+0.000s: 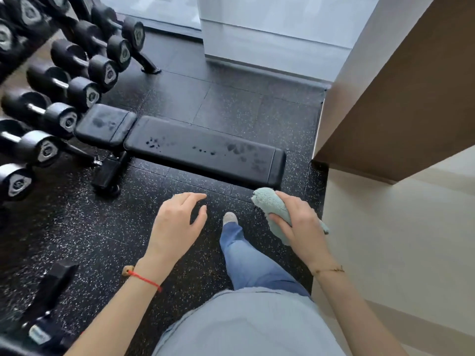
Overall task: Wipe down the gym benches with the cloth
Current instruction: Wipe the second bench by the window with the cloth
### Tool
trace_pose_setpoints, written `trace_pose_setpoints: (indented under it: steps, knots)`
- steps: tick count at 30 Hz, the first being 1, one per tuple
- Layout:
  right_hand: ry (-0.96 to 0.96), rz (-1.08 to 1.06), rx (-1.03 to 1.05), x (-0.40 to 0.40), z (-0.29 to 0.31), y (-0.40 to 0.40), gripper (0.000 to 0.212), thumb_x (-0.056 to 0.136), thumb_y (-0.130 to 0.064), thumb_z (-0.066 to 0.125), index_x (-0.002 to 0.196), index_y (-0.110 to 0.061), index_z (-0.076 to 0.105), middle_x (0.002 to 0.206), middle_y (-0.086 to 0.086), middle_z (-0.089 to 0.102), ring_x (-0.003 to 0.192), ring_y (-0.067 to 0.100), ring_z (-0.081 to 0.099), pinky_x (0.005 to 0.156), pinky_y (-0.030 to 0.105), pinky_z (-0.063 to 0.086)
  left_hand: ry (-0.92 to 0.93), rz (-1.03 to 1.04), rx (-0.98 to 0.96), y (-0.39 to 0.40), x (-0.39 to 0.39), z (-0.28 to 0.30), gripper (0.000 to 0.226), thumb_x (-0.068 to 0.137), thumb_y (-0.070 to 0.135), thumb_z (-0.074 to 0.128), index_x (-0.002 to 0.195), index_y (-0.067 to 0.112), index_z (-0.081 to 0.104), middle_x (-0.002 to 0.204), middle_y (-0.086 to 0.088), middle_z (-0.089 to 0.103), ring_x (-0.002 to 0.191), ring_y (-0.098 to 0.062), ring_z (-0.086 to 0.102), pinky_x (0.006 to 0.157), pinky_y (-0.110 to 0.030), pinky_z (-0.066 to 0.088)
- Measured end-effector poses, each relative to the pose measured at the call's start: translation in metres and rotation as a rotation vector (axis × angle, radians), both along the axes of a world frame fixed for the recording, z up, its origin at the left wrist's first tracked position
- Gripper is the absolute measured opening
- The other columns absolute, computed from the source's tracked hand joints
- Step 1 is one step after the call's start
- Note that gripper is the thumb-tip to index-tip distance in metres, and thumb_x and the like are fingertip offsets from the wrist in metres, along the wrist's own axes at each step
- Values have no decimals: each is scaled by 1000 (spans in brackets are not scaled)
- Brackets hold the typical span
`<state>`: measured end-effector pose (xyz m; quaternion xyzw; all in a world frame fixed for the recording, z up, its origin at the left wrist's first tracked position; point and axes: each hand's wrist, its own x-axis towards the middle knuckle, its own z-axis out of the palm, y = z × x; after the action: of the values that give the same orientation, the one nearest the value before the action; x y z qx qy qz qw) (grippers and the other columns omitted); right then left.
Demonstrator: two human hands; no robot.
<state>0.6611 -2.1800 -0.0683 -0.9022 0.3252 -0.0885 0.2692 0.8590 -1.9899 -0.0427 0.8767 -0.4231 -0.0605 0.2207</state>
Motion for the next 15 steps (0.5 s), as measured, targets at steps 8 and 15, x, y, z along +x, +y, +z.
trace_pose_setpoints:
  steps: [8, 15]
  knots:
    - [27, -30, -22, 151, -35, -126, 51, 93, -41, 56, 139, -20, 48, 124, -3, 59, 112, 17, 53, 98, 36, 43, -17, -44, 19, -130, 151, -29, 31, 90, 19, 63, 120, 12, 65, 114, -3, 68, 105, -20, 63, 96, -35, 46]
    - [86, -33, -43, 231, -127, -208, 53, 93, -45, 54, 138, -20, 48, 121, -2, 60, 107, 18, 54, 94, 33, 42, -12, -126, 75, -214, 225, -127, 30, 89, 18, 63, 117, 11, 65, 109, -2, 68, 105, -22, 62, 92, -38, 49]
